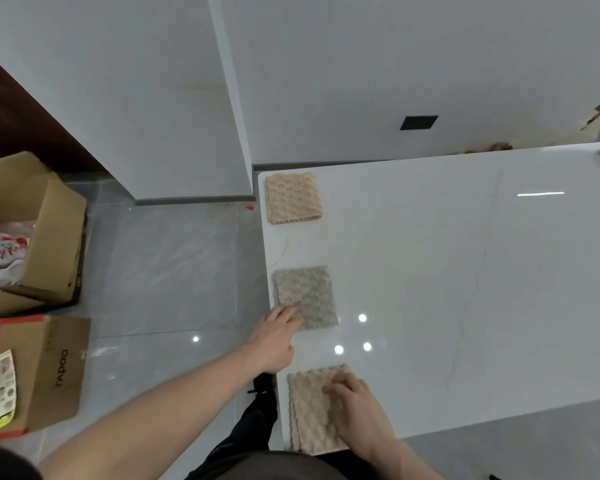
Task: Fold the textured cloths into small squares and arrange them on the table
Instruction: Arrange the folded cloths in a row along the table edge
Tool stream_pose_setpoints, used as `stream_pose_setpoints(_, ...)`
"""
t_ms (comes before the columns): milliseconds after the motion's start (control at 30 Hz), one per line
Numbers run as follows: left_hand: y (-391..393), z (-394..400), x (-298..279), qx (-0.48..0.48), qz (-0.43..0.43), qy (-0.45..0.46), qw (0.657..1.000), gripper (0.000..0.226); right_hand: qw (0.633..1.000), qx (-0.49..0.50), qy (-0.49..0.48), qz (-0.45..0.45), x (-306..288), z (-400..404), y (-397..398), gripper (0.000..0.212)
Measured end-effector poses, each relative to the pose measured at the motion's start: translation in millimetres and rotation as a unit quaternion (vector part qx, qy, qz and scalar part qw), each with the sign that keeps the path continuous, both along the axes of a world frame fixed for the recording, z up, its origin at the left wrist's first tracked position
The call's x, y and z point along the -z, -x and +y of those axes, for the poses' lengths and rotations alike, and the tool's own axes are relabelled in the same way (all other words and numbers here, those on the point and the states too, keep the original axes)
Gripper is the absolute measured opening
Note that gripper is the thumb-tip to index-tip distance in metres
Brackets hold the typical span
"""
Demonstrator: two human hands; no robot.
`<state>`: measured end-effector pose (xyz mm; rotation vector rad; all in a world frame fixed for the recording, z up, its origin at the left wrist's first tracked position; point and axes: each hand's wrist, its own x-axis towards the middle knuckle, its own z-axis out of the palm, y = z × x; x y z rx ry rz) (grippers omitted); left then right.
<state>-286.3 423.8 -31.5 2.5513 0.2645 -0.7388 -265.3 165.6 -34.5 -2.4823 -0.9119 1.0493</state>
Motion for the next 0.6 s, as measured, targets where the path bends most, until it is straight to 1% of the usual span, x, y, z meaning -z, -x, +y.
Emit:
stream_pose_setpoints(33,0,-3,-4,-0.013,-0.011,-0.003,1.0,0.074,1.0,-0.014,0.02,0.012,-1,0,1,0.05)
stream_pose_setpoints(100,4,-13,-15,-0.035,-0.04,-0.006,0.999,0.072,0.999,-0.017,0.026,0.037,-3,-1,2,0.052)
stream_pose_setpoints(200,26,-38,-29,-0.063,-0.069,0.001,0.996,0.068,0.998,0.007,-0.025,0.054,-7,-7,-1,0.049)
stream_pose_setpoints(267,47,-63,-33,-0.075,-0.065,0.003,0.995,0.062,0.996,0.029,-0.062,0.061,-11,-20,-5,0.044)
stream_pose_setpoints(333,67,-94,-35,-0.089,-0.057,0.006,0.994,0.06,0.993,0.046,-0.085,0.069,-17,-39,-12,0.038)
stream_pose_setpoints(433,86,-141,-39,-0.115,-0.043,0.021,0.992,0.061,0.993,0.052,-0.084,0.062,-21,-74,-26,0.037)
stream_pose_setpoints(500,92,-167,-40,-0.117,-0.008,0.02,0.993,0.063,0.995,0.049,-0.07,0.052,-22,-97,-34,0.037)
stream_pose_setpoints(600,96,-191,-35,-0.121,0.059,0.013,0.991,0.072,0.995,0.066,-0.064,0.038,-25,-124,-42,0.034)
